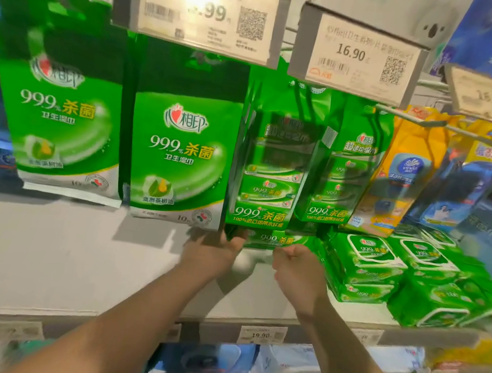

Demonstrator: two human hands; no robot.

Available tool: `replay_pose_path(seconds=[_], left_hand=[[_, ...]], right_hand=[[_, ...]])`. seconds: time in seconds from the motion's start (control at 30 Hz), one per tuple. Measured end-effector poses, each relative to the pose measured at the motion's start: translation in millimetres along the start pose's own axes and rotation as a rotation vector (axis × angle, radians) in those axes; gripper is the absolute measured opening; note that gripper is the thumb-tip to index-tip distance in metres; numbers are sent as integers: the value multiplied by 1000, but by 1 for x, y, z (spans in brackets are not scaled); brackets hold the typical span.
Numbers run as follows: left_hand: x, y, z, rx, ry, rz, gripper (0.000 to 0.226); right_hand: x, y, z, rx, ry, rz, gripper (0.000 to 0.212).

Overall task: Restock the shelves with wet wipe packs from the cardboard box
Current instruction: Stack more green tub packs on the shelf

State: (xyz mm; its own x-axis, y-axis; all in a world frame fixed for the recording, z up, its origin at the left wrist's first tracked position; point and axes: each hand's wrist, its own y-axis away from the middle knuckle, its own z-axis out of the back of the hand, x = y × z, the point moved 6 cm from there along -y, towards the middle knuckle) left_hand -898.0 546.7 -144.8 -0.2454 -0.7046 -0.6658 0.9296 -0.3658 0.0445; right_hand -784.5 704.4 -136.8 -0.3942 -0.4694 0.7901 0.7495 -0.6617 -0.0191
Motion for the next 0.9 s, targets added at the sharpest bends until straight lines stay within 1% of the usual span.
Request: replay_pose_path(seconds=[0.07,0.1,0.13,0.2,0.27,0.3,0.37,0.43,0.5,0.57,0.63,0.73,0.77,0.83,0.87,0.9], left_hand=[[2,20,2,-8,-55,-76,63],[10,30,2,-10,-83,-64,66],[14,43,7,-37,-91,-88,68],[22,59,14,-49,-134,-102,71],[30,75,20,-35,-200,-126,74],[35,82,24,-42,-217,-138,76],[45,97,26,-59,-229,-166,76],[56,110,29,-73,-225,-170,77],[67,121,31,-92,-252,-166,78],[74,138,38,-129,-287,-192,80],[82,155,47,-158,-278,-201,81],[91,183,57,-139,-276,-163,82],[93,194,59,-133,-280,-151,82],[95,218,64,-153,-252,-149,79],[96,232,66,-173,-241,-155,78],[97,245,66,-193,-239,-160,77]], right_hand=[[2,9,-2,6,185,71,28],[2,14,-4,17,235,79,31],[3,21,-4,18,284,79,33],[5,36,-6,-30,384,130,35],[9,58,-6,-113,419,202,33],[10,69,-7,-132,425,203,31],[12,86,-12,-129,435,201,31],[15,102,-18,-144,459,239,35],[18,119,-23,-166,520,291,44],[18,135,-30,-152,575,308,54],[16,149,-37,-99,588,278,65],[12,174,-39,-33,523,221,69],[10,182,-41,-10,497,223,76],[5,195,-41,10,467,248,98],[0,199,-41,16,456,246,107],[-5,207,-40,28,451,233,109]])
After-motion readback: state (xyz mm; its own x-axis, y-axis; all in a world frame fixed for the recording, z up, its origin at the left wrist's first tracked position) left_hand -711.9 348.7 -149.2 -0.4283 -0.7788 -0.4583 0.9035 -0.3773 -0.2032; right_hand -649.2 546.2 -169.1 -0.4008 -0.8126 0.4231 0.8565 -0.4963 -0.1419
